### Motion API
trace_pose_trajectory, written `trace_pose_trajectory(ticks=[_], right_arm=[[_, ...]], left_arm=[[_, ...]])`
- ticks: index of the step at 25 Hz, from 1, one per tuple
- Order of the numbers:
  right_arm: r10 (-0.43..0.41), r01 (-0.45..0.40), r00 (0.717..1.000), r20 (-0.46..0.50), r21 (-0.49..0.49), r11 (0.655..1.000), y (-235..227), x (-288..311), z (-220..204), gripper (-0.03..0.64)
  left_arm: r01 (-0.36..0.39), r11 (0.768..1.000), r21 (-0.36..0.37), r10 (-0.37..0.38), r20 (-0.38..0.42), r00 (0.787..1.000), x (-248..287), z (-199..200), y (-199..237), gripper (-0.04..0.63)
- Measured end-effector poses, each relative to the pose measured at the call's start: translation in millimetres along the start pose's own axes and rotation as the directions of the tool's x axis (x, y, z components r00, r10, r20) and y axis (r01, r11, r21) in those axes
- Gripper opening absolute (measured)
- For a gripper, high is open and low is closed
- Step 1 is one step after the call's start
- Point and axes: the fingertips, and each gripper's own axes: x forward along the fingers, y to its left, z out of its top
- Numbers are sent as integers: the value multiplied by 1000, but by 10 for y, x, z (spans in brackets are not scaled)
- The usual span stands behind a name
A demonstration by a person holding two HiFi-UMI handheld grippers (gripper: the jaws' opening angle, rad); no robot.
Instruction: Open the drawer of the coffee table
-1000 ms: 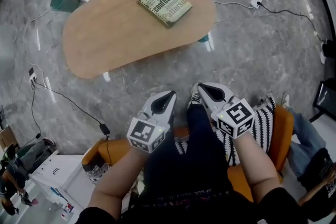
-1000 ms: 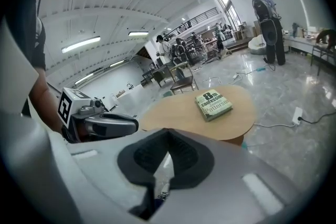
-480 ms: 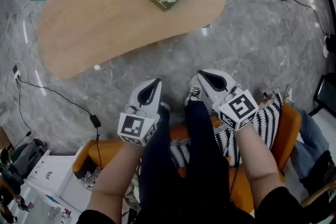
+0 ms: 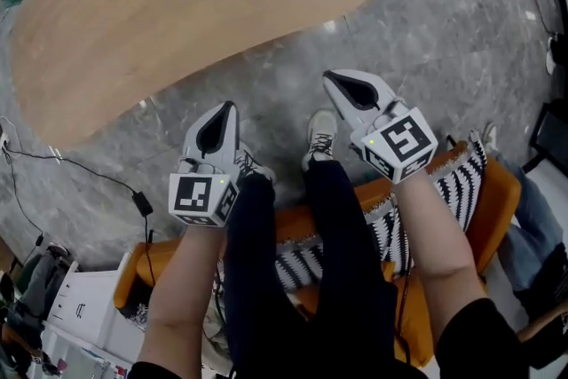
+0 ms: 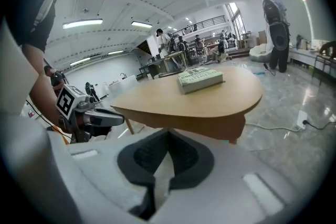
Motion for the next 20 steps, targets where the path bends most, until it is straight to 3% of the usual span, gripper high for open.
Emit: trace_pose_trajectory(ticks=[10,20], right_arm=[[-90,90,996,-6,32,995,-985,379,-771,38],[-151,152,988,44,-19,988,-1627,716,-846,141]], left_arm=[[-91,996,21,91,-4,996,491,-703,548,2],[-83,996,32,81,58,995,803,-972,608,10]])
